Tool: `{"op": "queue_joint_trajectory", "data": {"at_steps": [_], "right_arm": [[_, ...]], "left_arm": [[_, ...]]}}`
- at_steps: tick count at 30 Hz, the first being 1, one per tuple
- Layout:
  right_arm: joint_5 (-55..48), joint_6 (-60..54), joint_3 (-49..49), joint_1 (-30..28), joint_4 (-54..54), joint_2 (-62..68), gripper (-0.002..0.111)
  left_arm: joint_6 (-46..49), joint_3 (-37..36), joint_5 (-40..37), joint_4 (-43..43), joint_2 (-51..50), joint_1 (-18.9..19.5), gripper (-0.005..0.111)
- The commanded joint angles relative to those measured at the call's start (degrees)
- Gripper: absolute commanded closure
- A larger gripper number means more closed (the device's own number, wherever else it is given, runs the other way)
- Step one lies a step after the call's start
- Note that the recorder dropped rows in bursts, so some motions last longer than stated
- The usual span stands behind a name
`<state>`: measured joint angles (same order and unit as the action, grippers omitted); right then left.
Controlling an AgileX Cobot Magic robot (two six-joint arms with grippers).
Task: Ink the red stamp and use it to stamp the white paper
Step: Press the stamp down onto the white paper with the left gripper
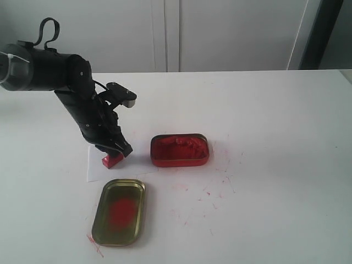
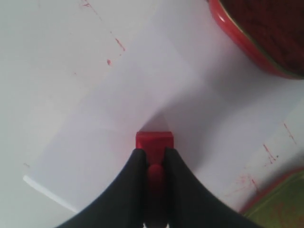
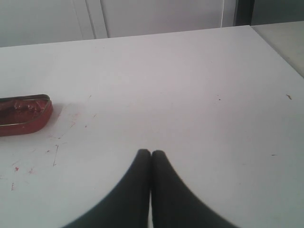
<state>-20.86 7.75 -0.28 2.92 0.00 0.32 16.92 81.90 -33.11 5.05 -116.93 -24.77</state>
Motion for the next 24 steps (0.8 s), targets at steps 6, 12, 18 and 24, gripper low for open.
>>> {"op": "queue_joint_trajectory", "data": {"at_steps": [6,12,18,24], "right_arm": [[0.82,0.11,0.28,-0.03,0.0,-0.32,0.108],[0.82,0.11,0.28,-0.03,0.0,-0.32,0.108],[0.82,0.11,0.28,-0.03,0.0,-0.32,0.108],[0.82,0.11,0.28,-0.03,0.0,-0.32,0.108]], "left_arm": [[-0.24,-6.08,3.98,2.37,-5.39,-0.48,0.107],[-0.41,-4.05,-0.04,2.37,-2.67,-0.48,0.107],[-0.39,-2.53,-1.56,2.49,0.77,-0.48,0.107],[-0.39,-2.38,-1.65,2.6,2.43,-0.48,0.107]]}}
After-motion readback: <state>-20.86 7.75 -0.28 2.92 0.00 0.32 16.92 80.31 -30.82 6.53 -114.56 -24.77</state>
